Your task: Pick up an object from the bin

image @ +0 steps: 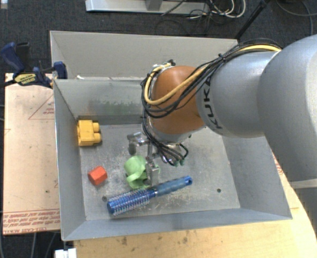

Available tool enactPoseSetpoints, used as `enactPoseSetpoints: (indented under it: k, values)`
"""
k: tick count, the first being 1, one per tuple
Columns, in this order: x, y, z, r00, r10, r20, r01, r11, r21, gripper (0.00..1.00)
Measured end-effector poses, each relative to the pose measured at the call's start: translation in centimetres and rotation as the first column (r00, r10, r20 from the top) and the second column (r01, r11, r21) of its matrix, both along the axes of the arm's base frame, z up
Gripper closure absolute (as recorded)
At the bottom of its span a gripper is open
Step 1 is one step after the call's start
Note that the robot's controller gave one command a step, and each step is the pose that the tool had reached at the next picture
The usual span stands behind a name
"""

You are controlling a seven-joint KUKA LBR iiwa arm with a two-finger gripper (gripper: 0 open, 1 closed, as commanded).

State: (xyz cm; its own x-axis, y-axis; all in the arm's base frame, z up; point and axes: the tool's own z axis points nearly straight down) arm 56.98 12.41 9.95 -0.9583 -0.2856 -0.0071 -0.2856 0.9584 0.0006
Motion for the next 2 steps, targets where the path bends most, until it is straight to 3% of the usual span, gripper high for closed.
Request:
enactPoseSetpoints:
  k: [1, 2]
  values:
    - [0.0, 0.1, 0.2, 1.000, 0.000, 0.003, 0.000, 1.000, 0.002, 1.00]
    - [0.3, -0.2, 10.7, 1.000, -0.021, 0.005, 0.021, 1.000, 0.001, 1.00]
